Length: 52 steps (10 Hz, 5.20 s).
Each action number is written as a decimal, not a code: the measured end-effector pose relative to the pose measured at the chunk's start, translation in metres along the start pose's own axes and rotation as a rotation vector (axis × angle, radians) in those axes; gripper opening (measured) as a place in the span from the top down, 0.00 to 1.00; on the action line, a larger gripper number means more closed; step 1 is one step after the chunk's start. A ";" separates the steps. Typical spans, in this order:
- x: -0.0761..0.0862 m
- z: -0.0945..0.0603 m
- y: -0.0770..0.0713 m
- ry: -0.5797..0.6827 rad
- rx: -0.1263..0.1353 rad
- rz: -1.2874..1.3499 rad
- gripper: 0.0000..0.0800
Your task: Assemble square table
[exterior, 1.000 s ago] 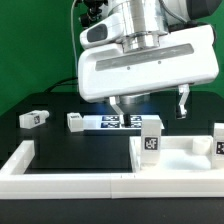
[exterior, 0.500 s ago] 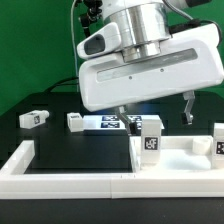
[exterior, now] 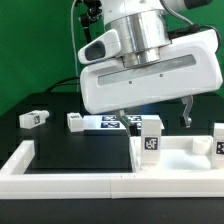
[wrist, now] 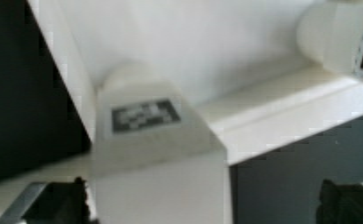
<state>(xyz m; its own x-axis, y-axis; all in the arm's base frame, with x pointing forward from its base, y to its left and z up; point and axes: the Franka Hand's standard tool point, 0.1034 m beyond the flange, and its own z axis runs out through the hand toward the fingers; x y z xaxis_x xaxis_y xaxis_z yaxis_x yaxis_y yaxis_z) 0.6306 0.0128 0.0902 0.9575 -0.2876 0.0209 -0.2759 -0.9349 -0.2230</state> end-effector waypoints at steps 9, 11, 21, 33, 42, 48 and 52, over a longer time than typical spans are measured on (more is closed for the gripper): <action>0.003 0.011 0.019 0.018 -0.018 0.287 0.63; 0.003 0.012 0.020 0.018 -0.018 0.379 0.63; -0.005 0.014 0.017 0.022 0.049 1.038 0.33; -0.007 0.016 0.007 0.029 -0.005 0.207 0.52; -0.006 0.020 0.018 -0.046 0.081 1.216 0.63; -0.007 0.020 0.011 -0.025 0.033 0.821 0.24; -0.005 0.018 0.013 -0.016 0.017 0.417 0.19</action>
Offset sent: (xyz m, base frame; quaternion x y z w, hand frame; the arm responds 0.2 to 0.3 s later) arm 0.0000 0.0000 0.0000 0.0000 0.0000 0.0650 0.9979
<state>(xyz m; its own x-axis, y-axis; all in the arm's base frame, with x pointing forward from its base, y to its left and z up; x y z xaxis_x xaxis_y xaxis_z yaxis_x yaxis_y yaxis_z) 0.6242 0.0061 0.0696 0.7652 -0.6374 -0.0899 -0.6390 -0.7354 -0.2256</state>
